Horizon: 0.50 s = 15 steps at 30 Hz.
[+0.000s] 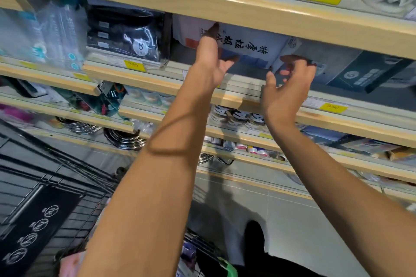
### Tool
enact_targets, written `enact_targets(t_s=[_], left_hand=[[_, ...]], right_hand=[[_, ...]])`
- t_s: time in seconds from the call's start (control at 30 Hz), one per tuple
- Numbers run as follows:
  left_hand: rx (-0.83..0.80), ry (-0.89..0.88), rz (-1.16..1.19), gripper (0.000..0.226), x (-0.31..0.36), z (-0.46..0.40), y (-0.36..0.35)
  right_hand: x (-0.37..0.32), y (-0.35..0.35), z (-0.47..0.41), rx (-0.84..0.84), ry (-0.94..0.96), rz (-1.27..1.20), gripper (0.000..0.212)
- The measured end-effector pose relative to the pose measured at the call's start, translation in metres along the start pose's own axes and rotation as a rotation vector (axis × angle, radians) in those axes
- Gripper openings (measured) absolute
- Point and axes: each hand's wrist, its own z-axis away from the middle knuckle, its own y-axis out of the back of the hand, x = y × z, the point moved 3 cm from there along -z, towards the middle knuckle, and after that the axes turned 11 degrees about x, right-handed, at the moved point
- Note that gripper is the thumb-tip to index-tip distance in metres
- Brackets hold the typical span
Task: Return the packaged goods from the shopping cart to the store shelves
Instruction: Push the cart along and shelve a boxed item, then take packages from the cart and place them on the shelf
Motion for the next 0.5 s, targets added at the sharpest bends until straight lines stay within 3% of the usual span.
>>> enact_targets(t_s=[0.1,0.2,0.3,0.37,0.5], left_hand=[[0.005,-0.022,0.017,0.044,0.004,0.018,0.026],[0.074,-0.135,0.100,0.037,0.008,0.058,0.078],[0.393,-0.329,0.095,0.015,-0.010,0.098,0.166],[0.657,-0.351,0.111,0.015,-0.036,0.126,0.242],[1.076,-0.210,0.142,0.022,-0.101,0.193,0.405]], right_hand=[[-0.020,0.014,0.045,-0.037,0.177,-0.209,0.019],[-0.033,0.013,0.109,-0.279,0.230,-0.325,0.007],[-0.027,0.013,0.183,-0.564,0.218,-0.316,0.007],[-0.017,0.019,0.228,-0.732,0.237,-0.278,0.009],[0.005,0.036,0.313,-1.152,0.284,-0.134,0.017]])
